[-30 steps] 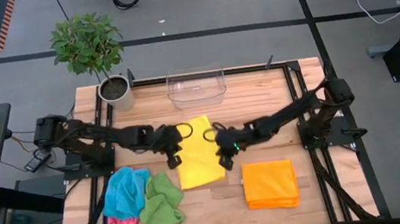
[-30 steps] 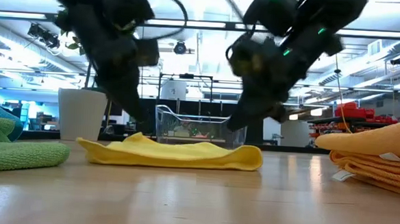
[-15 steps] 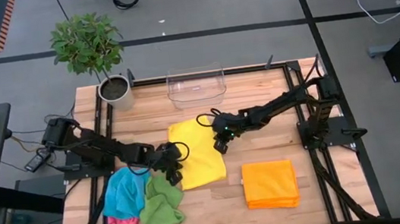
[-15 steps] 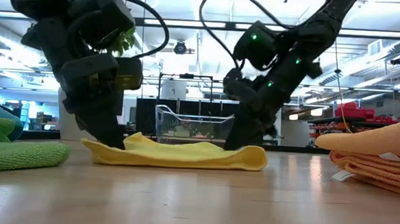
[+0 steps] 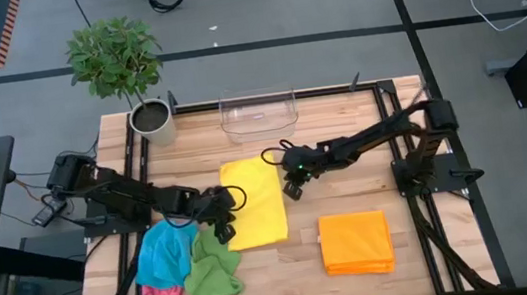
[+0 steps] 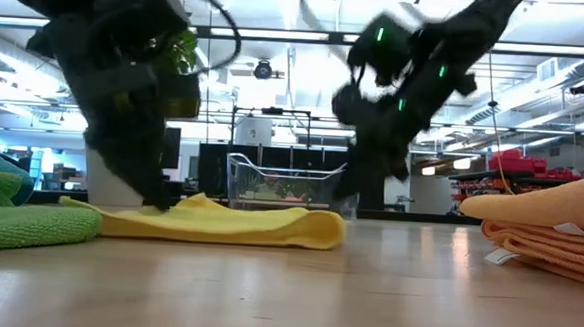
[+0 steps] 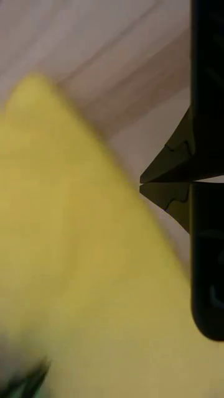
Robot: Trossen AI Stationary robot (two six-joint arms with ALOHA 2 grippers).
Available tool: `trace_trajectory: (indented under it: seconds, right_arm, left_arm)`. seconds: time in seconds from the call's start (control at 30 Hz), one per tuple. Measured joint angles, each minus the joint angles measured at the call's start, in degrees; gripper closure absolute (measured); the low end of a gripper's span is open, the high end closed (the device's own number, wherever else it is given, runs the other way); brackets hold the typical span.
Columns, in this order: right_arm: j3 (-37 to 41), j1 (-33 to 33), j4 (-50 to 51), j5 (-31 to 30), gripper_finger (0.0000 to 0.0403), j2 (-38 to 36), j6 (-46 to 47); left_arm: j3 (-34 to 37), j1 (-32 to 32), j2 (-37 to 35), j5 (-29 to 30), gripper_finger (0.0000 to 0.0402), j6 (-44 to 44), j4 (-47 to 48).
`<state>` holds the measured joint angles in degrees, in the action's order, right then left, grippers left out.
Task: Fold microfiber towels
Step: Fold the yellow towel on the table
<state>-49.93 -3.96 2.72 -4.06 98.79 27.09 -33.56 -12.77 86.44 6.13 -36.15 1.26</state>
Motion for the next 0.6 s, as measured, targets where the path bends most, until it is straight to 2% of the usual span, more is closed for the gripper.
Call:
trace_trajectory:
  seconds: [0.27, 0.37, 0.47, 0.53, 0.6]
  right_arm:
    - [-0.11, 9.11, 0.14, 0.31, 0.0391, -7.83, -2.21]
    - [-0.13, 14.09, -0.93, -0.62, 0.0382, -7.15, -6.61]
    - [-0.15, 18.53, -3.99, -4.42, 0.0371, -5.18, -11.13]
    - [-0.14, 20.78, -5.70, -6.86, 0.0363, -4.15, -11.19]
    - [-0.52, 21.80, -8.09, -7.96, 0.0359, -2.86, -9.06]
  left_arm:
    - [-0.16, -1.69, -8.19, 0.08, 0.0377, 7.30, -0.72]
    - [-0.13, -4.74, -9.19, -0.49, 0.0375, 11.97, -0.37]
    - [-0.15, -8.79, -8.55, -0.83, 0.0363, 18.76, -0.51]
    - [-0.17, -10.91, -7.52, -0.80, 0.0348, 22.84, -0.43]
    - [-0.14, -12.15, -6.51, 0.24, 0.0332, 22.99, -0.93]
